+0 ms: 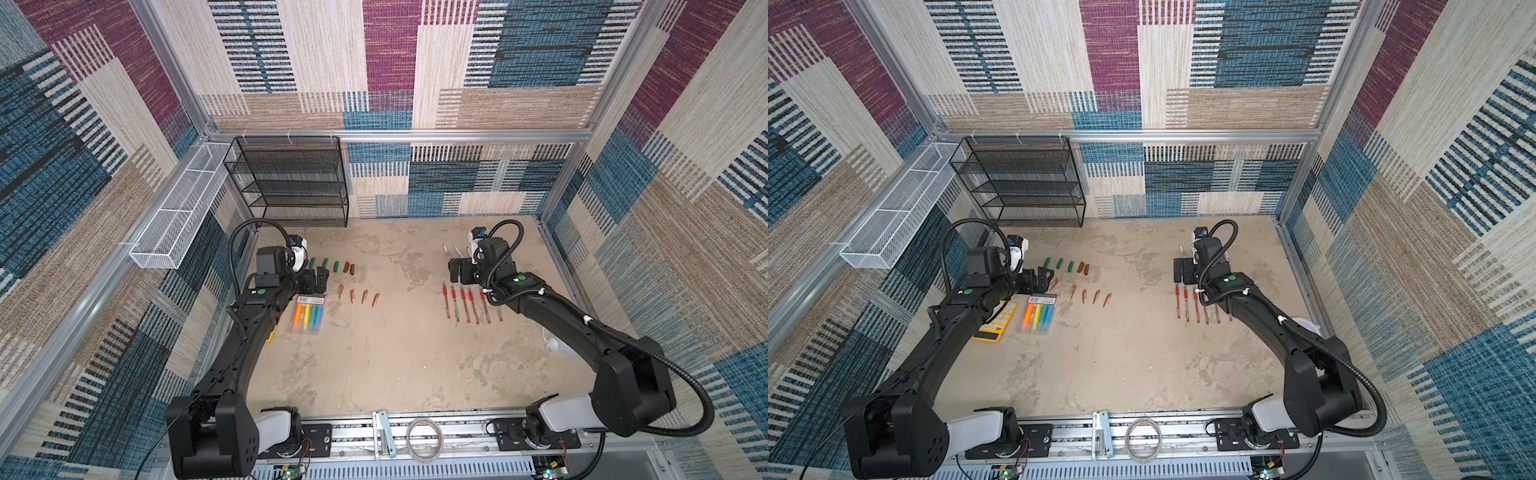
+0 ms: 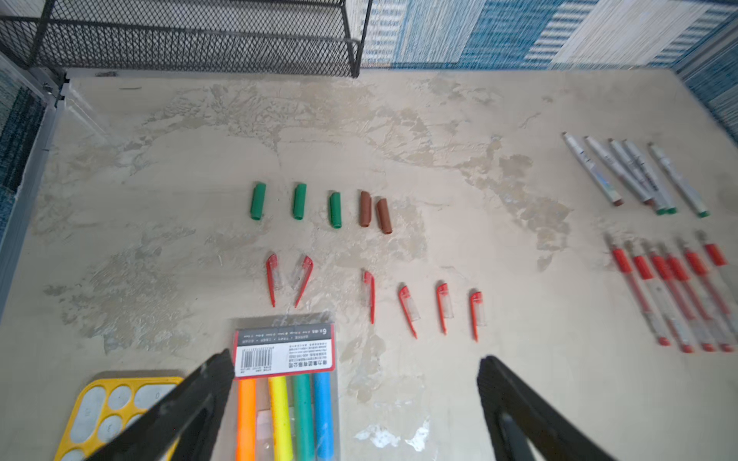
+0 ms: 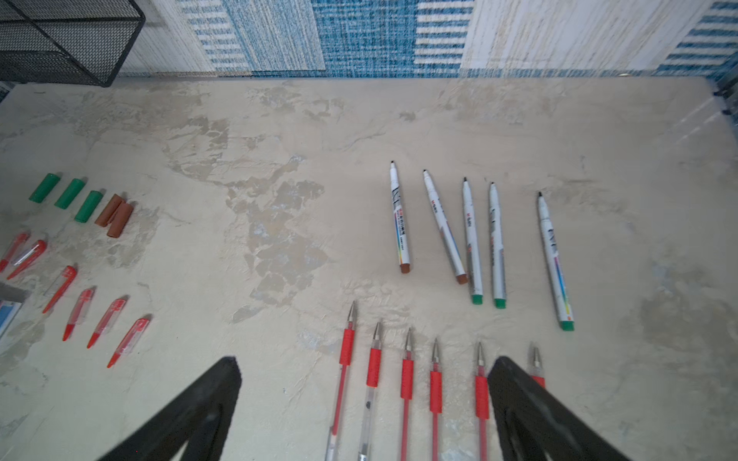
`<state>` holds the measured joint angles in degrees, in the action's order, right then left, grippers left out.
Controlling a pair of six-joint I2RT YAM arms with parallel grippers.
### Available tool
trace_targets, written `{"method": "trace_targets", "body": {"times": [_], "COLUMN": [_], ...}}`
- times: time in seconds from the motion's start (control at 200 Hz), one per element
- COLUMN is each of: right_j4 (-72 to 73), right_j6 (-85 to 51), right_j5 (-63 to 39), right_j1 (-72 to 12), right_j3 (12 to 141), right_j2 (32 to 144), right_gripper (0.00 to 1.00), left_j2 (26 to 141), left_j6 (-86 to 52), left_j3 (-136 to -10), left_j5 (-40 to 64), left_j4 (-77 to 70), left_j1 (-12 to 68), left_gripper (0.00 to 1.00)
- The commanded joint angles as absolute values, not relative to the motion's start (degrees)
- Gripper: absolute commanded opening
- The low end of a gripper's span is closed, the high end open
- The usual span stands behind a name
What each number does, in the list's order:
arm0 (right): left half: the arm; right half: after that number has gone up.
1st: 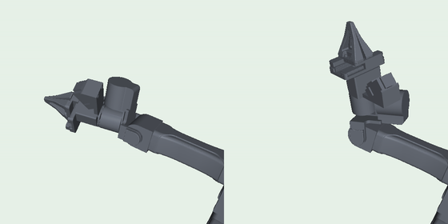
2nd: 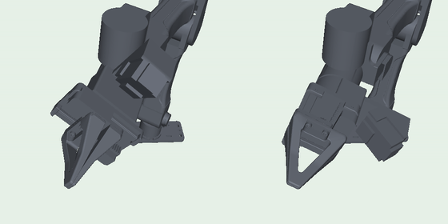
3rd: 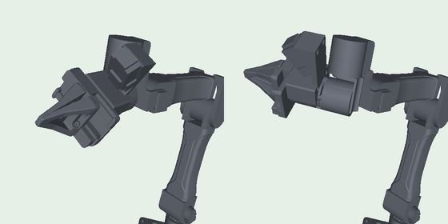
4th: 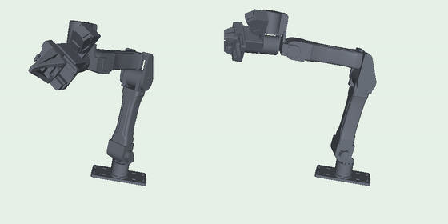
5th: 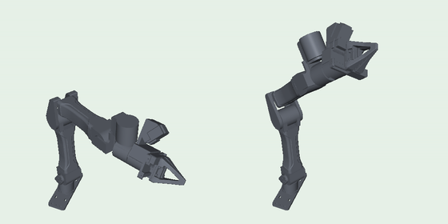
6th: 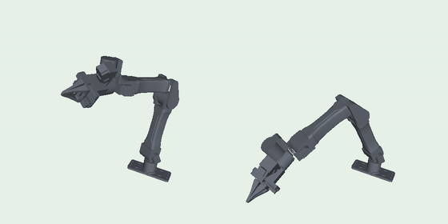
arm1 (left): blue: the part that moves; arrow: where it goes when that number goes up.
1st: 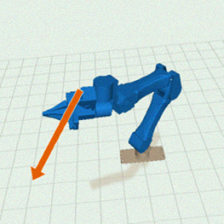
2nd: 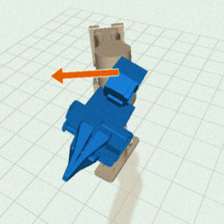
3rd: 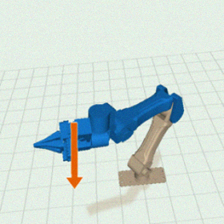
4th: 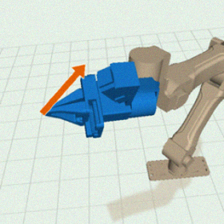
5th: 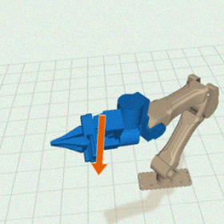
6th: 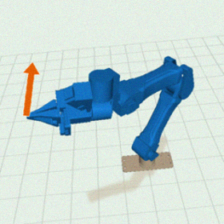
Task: Remove pen caps from pens
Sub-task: Reset both arms
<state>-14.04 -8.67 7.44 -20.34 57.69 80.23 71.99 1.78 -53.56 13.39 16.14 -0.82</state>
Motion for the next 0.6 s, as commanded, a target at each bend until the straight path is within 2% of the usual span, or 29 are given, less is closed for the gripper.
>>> {"method": "trace_targets", "body": {"times": [0.0, 0.095, 0.26, 0.426, 0.596], "right_j4": [-7.3, -3.7, 13.8, 25.1, 39.8], "right_j6": [-4.5, -3.1, 4.4, 4.0, 5.7], "right_j5": [10.0, 8.4, 5.7, -0.3, -2.7], "right_j1": [-17.8, -14.3, -9.9, -3.7, -1.6], "right_j3": [55.7, 53.0, 40.2, 32.8, 24.5], "right_j2": [78.4, 77.3, 73.7, 74.3, 74.9], "right_gripper": [1.0, 1.0, 1.0, 1.0, 1.0], "left_j2": [72.7, 73.3, 75.6, 77.1, 79.1], "left_j6": [6.8, 8.5, 8.5, 6.3, 4.3], "left_j3": [-49.0, -42.6, -34.3, -28.2, -23.3], "left_j5": [10.2, 10.1, 11.9, 14.6, 14.2], "left_j4": [4.9, -4.4, -17.9, -27.3, -39.6], "left_j1": [-1.2, -1.9, -2.8, -3.0, -3.0], "left_gripper": [0.99, 0.99, 0.99, 0.99, 0.99]}}
